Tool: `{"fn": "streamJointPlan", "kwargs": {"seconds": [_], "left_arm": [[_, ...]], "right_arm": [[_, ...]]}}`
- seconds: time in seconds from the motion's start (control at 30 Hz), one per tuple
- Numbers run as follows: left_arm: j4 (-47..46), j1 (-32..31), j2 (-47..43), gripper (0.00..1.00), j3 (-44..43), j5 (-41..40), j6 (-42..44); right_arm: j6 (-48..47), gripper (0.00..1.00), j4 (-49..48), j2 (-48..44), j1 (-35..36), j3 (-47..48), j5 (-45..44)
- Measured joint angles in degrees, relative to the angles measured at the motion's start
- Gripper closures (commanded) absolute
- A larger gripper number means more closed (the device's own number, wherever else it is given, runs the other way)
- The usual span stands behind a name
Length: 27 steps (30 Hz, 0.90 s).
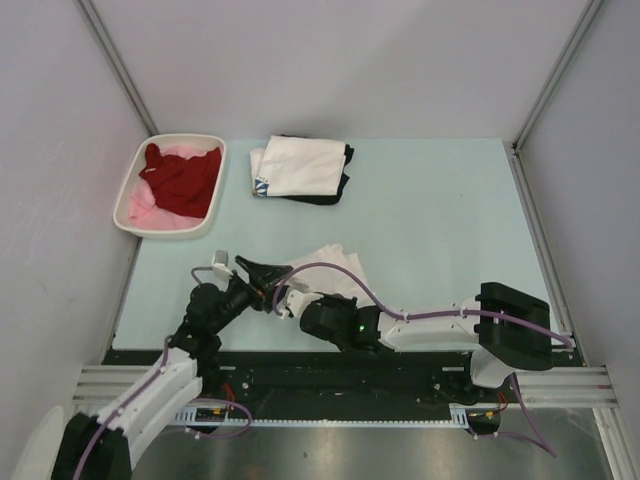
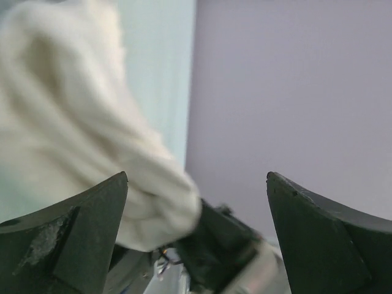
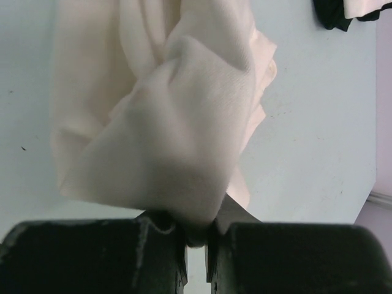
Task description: Fold and stack the t-shirts
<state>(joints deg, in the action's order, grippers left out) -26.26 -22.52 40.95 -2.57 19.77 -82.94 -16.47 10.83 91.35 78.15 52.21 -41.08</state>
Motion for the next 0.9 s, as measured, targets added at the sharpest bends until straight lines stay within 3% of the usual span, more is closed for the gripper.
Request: {"fn": "streamJointPlan", "kwargs": {"seconds": [0.1,0.2,0.47,0.6,0.9], "left_arm": [[5.2,-0.2,-12.5,0.00,0.0,-1.7,-1.7],[8.2,-0.4,-17.9,0.00,0.0,-2.6,-2.6],[18.4,-0.5,-8.1,0.00,0.0,-2.5,0.8],[23.9,-0.5,-8.1,0.00,0.0,-2.5,2.5],[21.6,-0.6,-7.4,0.00,0.0,-1.7,1.1]], "right_arm": [[0.2,1.00,0.0,1.1,0.0,0.0,0.1],[0.3,1.00,-0.1,1.8,0.1,0.0,0.2],[0.3,1.00,-0.3,1.9,0.1,0.0,0.2],[0.1,1.00,-0.7,1.9,-0.8,0.0,0.1],[-0.3,1.00,-2.6,2.3,-1.9,0.0,0.2]]}}
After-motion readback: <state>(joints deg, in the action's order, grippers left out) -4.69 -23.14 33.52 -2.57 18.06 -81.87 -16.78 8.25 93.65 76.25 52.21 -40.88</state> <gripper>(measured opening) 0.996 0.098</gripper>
